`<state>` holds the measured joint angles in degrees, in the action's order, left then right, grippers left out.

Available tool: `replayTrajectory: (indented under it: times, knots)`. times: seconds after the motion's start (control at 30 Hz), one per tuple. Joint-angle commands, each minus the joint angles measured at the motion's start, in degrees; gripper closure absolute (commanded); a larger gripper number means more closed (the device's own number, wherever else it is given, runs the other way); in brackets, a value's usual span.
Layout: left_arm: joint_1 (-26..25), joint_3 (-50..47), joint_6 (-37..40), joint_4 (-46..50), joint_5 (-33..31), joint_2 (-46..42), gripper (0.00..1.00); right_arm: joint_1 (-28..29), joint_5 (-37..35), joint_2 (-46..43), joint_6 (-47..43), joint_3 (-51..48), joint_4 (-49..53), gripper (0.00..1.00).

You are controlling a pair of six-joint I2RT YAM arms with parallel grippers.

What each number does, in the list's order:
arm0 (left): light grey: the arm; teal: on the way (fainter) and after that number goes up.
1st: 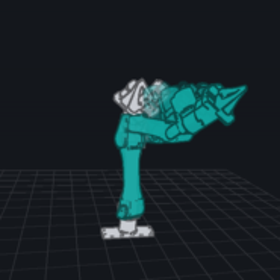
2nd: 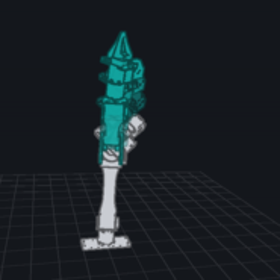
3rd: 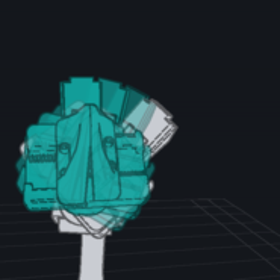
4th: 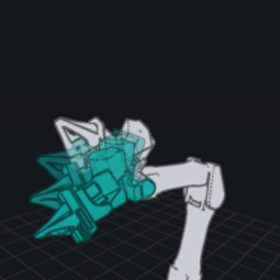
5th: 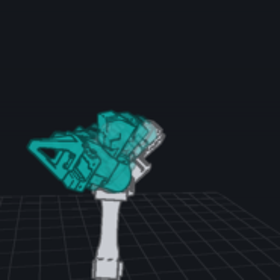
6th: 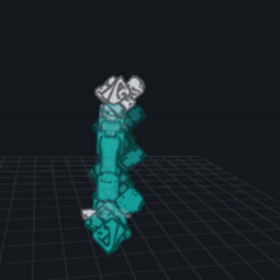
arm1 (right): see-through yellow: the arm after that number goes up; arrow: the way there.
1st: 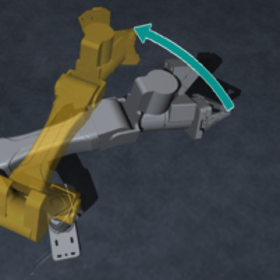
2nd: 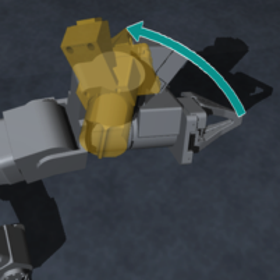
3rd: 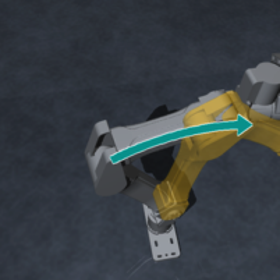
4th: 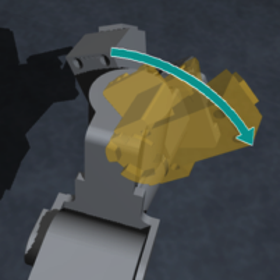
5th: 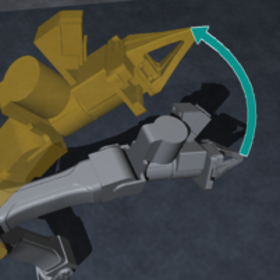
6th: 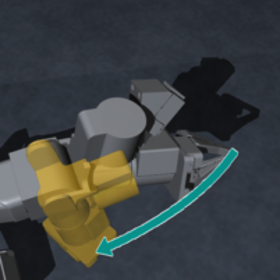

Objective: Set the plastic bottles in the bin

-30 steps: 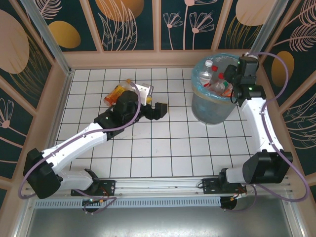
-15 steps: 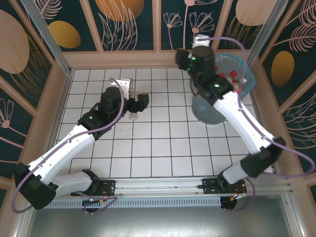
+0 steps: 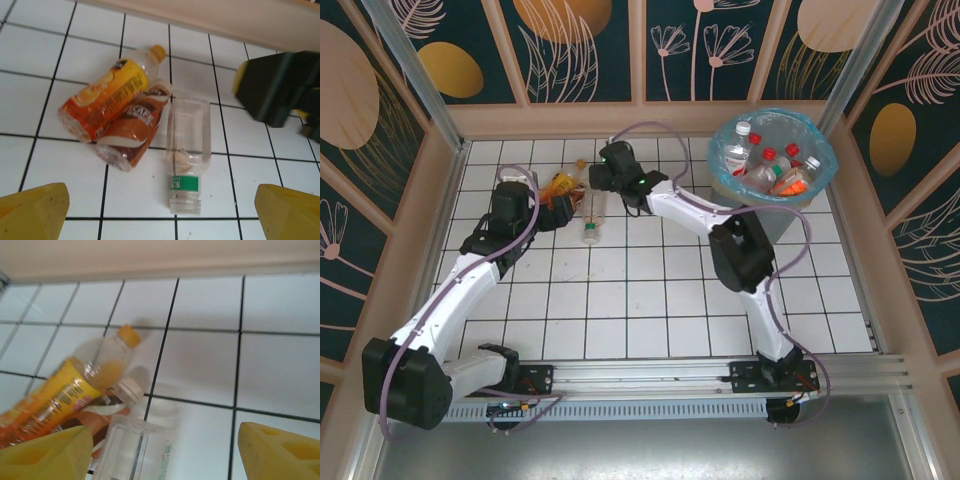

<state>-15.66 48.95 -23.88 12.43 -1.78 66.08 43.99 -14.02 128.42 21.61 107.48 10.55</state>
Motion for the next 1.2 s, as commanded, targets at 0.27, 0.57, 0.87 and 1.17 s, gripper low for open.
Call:
replayTrajectory:
  times: [0.27, 0.57, 0.87, 1.17]
  knots:
    - [2.42, -3.85, -1.19, -4.86, 3.63, -1.21, 0.03, 1.54, 4.28, 12.00, 7.19, 9.69, 1.90, 0.09]
    - [2.51, -5.15, -0.82, -5.42, 3.61, -2.52, 0.03, 1.46, 6.28, 13.92, 7.38, 10.22, 8.41, 0.13]
    - [2.48, -5.62, -1.28, -5.35, 4.24, -3.49, 0.02, 0.83, 6.21, 8.72, 4.76, 7.14, 10.93, 0.41]
    - [2.50, -2.21, -2.66, -4.52, 8.99, -5.33, 0.06, 1.32, 7.97, -4.90, 2.13, 5.80, 14.92, 0.51]
